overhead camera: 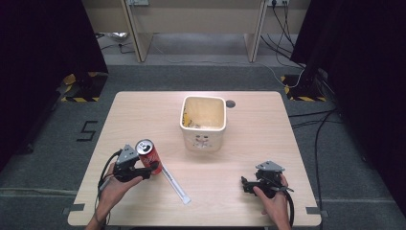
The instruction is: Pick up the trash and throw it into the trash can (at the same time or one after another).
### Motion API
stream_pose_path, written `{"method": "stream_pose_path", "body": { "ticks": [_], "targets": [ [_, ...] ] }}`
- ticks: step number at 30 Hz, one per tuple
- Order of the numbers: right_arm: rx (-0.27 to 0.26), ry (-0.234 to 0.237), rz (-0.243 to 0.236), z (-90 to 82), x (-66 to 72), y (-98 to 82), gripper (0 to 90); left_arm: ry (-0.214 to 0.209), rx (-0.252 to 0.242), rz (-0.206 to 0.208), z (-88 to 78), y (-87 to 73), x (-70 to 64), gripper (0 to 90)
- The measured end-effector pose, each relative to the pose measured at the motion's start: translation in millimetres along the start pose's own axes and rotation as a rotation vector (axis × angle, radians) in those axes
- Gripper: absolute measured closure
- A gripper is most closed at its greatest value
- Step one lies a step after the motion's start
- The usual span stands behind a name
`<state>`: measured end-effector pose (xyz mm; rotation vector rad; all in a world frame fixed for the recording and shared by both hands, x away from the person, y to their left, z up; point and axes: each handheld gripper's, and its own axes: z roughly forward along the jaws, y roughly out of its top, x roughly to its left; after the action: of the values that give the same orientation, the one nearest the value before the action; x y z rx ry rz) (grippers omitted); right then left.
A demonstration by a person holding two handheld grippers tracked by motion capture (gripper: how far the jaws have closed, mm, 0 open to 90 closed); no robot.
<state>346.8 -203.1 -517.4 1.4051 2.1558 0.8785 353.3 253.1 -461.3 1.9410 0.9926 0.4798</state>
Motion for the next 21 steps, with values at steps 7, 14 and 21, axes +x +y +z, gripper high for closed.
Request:
{"method": "stream_pose_path", "body": {
  "ticks": [7, 14, 21],
  "targets": [
    [0.0, 0.0, 0.001, -0.1, 0.1, 0.0, 3.2, -0.011, 0.001, 0.016, -0.4, 11.7, -1.4, 33.6],
    [-0.001, -0.001, 0.0, 0.1, 0.1, 0.0, 3.2, -0.031, -0.002, 0.034, 0.1, 27.1, -3.4, 33.6],
    [0.0, 0.0, 0.0, 0.0, 0.1, 0.0, 3.2, -0.068, -0.005, 0.03, 1.1, 37.2, -4.2, 33.6]
  ]
}}
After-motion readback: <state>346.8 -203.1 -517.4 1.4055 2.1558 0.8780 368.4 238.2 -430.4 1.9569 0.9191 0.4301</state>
